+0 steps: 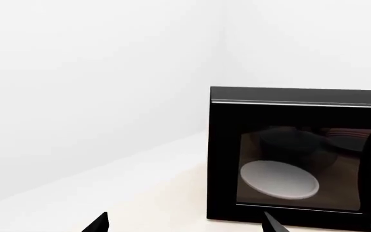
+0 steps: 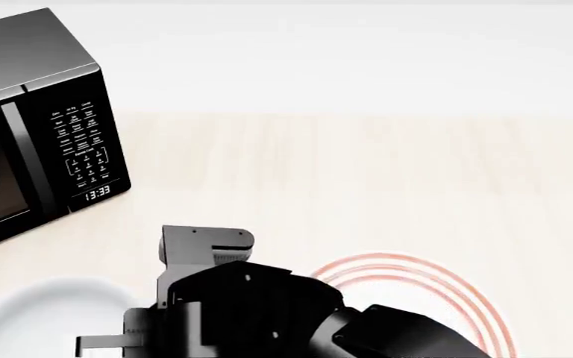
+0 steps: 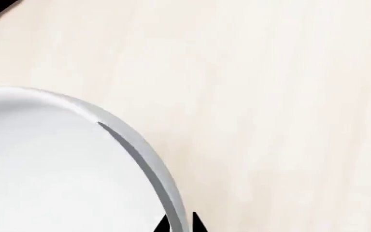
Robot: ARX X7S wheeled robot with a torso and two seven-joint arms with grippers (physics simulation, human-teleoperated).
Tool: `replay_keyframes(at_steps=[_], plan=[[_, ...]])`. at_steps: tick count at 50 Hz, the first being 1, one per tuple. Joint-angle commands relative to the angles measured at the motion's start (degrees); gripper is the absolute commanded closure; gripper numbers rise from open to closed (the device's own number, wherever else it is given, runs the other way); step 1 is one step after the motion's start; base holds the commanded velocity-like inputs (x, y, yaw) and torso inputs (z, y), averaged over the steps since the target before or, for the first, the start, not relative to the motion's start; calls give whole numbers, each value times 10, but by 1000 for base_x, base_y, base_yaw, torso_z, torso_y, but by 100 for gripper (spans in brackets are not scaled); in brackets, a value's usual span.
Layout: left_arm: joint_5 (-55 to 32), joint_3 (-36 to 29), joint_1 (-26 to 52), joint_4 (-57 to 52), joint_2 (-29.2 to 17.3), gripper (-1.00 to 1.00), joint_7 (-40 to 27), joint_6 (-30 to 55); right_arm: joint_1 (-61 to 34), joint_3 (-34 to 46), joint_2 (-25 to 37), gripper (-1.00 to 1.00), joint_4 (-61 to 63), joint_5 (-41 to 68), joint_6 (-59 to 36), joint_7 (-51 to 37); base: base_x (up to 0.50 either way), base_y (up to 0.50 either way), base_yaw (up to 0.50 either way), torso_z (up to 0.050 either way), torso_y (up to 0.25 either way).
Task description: Put the white bowl to the right of the plate.
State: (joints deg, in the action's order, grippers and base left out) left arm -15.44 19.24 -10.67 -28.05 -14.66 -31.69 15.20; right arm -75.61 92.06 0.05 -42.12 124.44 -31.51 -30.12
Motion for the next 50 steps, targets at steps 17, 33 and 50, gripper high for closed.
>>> replay_keyframes(at_steps=[17, 33, 50], plan=[[-1, -6, -6, -4, -1, -100, -5, -7, -77, -13, 0, 100, 11, 25, 51, -101, 0, 0, 0, 0, 0], [-2, -7, -6, -1, -4, -100, -6, -10, -96, -70, 107, 100, 217, 51, 132, -252, 0, 0, 0, 0, 1], [0, -14, -2, 2, -7, -100, -12, -7, -111, -129, 248, 100, 301, 121, 178, -359, 0, 0, 0, 0, 0]])
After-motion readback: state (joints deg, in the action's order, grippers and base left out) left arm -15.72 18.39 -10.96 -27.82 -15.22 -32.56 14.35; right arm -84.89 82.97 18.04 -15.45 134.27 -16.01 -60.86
